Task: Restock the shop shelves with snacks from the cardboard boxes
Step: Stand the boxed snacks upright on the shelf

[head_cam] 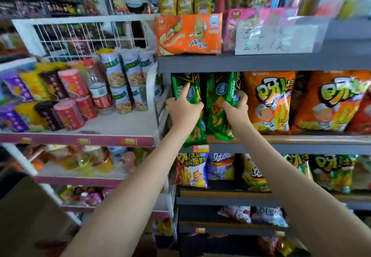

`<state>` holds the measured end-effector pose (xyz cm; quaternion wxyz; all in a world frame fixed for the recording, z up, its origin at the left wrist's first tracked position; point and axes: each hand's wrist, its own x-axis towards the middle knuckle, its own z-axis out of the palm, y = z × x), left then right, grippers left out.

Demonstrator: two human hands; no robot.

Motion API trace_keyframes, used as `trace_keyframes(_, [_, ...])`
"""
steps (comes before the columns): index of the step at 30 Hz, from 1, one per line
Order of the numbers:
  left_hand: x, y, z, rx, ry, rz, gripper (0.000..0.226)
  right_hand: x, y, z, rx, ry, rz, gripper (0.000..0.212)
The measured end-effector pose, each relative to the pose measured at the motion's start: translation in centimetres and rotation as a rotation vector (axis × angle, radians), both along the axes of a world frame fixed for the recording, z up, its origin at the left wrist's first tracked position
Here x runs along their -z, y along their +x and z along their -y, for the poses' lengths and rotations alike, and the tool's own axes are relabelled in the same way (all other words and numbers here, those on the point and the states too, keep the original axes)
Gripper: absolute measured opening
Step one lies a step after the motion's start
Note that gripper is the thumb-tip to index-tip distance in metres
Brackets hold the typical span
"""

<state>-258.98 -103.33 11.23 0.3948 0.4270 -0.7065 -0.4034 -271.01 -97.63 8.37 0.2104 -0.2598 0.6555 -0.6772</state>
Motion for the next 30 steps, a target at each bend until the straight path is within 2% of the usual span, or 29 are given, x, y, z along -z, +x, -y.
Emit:
trace_keyframes(2, [0.2,-1.2,1.4,-0.014,-0.007,0.027,0.082,0.0,-0.6,1.3,0.035,-0.030,0.032,0.060])
trace_keyframes(7, [0.6,-4.2,3.9,-0.004,-0.002,0.004,0.068,-0.4,-2.0,4.2,0.014,-0.039,0.225,0.071])
trace_keyframes(9, [1.2,-5.5,5.6,0.021,0.034,-0.006,0.068,-0.5,-3.2,5.5,0.026,-0.041,0.234,0.073])
trace_keyframes(12, [1.1,-6.6,7.5,0.029,0.074,0.039,0.072,-0.4,-4.5,7.6,0.051,-0.028,0.209,0.089])
trace_keyframes(15, [0.8,-7.0,9.8,0.062,0.087,0.095,0.077,1.0,-5.8,10.2,0.102,-0.031,0.201,0.094])
trace_keyframes(18, [1.0,-6.9,11.6,0.090,0.098,0.030,0.084,1.9,-6.0,11.3,0.176,-0.032,0.034,0.098])
trace_keyframes(21, [2.4,-7.6,11.5,-0.005,0.042,0.020,0.087,2.9,-7.1,12.1,0.289,-0.003,-0.237,0.070])
trace_keyframes(25, [4.9,-8.9,10.7,-0.072,-0.232,-0.023,0.088,2.9,-7.2,12.8,0.301,0.119,-0.537,0.072])
trace_keyframes(27, [5.0,-9.1,11.1,-0.070,-0.314,-0.017,0.090,2.9,-7.3,13.3,0.300,0.147,-0.606,0.073])
trace_keyframes(30, [5.0,-9.6,11.9,-0.070,-0.394,0.091,0.095,3.2,-7.5,13.7,0.300,0.183,-0.640,0.081])
